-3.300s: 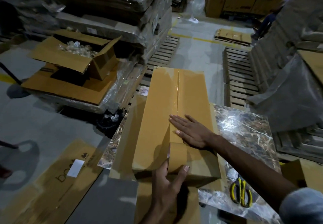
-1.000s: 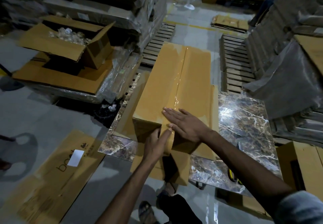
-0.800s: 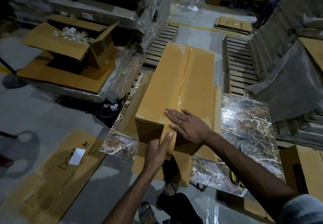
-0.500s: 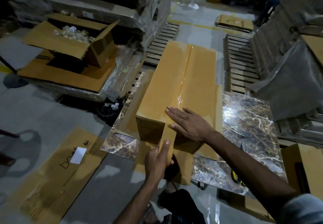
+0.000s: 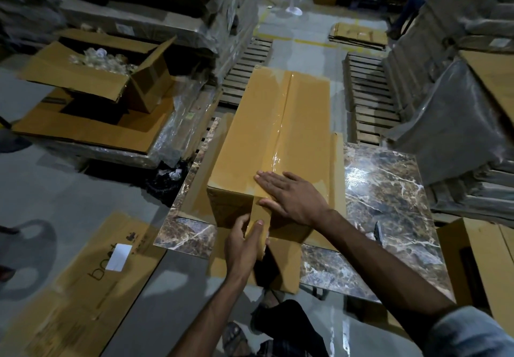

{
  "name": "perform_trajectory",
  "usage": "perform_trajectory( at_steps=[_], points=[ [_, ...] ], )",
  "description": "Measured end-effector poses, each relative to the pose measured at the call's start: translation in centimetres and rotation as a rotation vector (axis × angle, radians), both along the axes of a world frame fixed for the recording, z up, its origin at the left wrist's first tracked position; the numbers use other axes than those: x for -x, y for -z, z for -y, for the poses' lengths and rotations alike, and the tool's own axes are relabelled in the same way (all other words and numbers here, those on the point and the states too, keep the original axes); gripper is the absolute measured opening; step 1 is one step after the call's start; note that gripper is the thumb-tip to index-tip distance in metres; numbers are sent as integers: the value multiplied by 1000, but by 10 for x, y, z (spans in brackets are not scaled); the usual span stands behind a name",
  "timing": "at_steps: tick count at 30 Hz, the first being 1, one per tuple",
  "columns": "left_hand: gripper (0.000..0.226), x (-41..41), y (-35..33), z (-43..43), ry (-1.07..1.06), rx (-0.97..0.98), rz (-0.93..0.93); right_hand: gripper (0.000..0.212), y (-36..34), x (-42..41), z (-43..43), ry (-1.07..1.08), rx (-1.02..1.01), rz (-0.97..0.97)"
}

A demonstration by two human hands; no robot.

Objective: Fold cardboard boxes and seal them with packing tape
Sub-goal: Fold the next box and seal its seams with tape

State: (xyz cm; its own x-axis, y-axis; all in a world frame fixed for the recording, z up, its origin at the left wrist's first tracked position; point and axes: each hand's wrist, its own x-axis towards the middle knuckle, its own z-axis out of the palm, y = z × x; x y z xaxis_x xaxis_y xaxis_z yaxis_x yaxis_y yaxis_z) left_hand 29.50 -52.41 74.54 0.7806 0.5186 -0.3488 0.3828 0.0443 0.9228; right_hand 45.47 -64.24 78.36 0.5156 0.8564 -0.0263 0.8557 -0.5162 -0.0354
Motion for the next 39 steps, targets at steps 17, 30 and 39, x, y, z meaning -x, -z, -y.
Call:
perform_trajectory(
  at_steps=[17, 30, 39],
  points=[
    [11, -14, 0, -5, 55, 48, -26, 64, 22, 21, -8, 138, -137, 155],
    [8, -28, 17, -13, 81, -32, -2, 56, 36, 45, -21, 323, -298, 237],
    [7, -25, 24, -18, 110, 52, 35, 26, 58, 84, 97, 931, -1070, 205]
  ],
)
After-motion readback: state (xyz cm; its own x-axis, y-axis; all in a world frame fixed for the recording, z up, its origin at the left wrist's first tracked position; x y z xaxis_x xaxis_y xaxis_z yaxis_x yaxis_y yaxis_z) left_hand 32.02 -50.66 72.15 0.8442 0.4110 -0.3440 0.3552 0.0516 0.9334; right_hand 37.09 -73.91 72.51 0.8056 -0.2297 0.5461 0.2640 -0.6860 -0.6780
